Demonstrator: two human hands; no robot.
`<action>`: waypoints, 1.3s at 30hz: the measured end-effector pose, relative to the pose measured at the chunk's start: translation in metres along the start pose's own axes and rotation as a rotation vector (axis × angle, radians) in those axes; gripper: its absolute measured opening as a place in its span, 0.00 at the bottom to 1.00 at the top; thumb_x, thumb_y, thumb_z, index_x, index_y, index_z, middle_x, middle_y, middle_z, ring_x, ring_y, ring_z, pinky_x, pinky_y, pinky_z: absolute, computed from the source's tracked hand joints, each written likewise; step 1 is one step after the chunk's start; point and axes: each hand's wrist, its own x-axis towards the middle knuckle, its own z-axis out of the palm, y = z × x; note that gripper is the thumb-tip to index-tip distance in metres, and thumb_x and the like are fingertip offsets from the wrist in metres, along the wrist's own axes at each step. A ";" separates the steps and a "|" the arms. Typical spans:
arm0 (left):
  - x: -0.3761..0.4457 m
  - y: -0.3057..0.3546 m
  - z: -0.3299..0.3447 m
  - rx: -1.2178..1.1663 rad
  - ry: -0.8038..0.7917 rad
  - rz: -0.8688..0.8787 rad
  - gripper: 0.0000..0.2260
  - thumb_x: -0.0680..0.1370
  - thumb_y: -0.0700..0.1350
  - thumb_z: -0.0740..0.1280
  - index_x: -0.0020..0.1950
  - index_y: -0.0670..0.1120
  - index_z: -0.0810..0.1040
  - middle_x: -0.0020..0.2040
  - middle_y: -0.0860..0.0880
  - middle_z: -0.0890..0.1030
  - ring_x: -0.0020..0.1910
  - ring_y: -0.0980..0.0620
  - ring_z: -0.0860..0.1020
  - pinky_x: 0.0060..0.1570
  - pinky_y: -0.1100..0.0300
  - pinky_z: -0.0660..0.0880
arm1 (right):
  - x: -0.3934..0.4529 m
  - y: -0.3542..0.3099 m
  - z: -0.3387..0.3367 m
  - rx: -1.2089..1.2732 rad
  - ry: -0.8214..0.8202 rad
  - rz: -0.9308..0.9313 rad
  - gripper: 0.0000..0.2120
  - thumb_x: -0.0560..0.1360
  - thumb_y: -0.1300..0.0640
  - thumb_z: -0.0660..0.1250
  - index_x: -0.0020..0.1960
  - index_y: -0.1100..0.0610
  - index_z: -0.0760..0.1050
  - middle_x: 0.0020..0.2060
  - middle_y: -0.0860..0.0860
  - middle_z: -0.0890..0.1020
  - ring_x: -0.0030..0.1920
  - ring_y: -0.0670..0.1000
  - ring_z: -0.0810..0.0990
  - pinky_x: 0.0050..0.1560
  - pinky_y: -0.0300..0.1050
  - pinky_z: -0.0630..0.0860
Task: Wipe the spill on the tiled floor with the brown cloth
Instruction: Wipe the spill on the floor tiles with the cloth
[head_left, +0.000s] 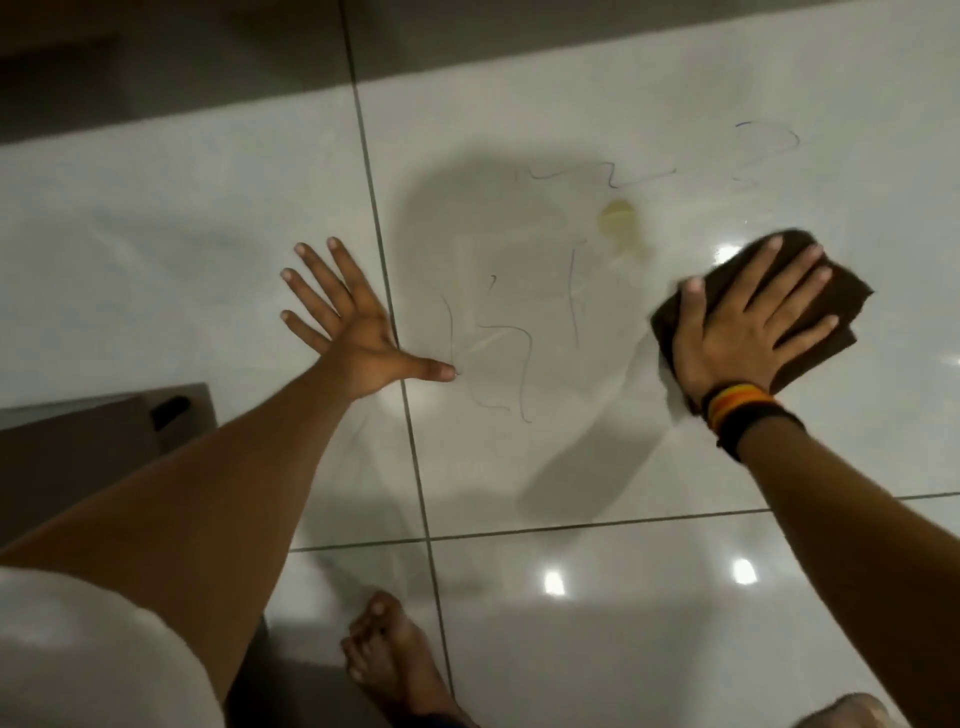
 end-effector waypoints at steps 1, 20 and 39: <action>0.000 0.000 0.000 0.002 -0.006 0.003 0.85 0.45 0.73 0.79 0.79 0.44 0.24 0.78 0.35 0.23 0.77 0.31 0.24 0.72 0.27 0.30 | 0.019 -0.017 -0.003 0.008 0.023 0.006 0.39 0.82 0.36 0.46 0.85 0.59 0.46 0.83 0.65 0.47 0.83 0.66 0.46 0.77 0.77 0.46; 0.000 0.003 0.001 0.012 -0.026 -0.012 0.84 0.41 0.75 0.72 0.79 0.43 0.24 0.79 0.33 0.25 0.77 0.29 0.26 0.71 0.28 0.30 | 0.122 -0.052 -0.036 -0.043 -0.018 -0.082 0.35 0.83 0.38 0.45 0.85 0.50 0.44 0.85 0.54 0.45 0.85 0.57 0.43 0.73 0.83 0.42; -0.006 0.002 -0.010 -0.004 -0.067 -0.022 0.84 0.47 0.73 0.80 0.77 0.46 0.20 0.75 0.36 0.19 0.75 0.32 0.21 0.71 0.29 0.27 | 0.026 -0.140 -0.006 -0.229 -0.062 -0.782 0.32 0.84 0.39 0.46 0.85 0.49 0.47 0.85 0.54 0.50 0.85 0.58 0.48 0.73 0.83 0.43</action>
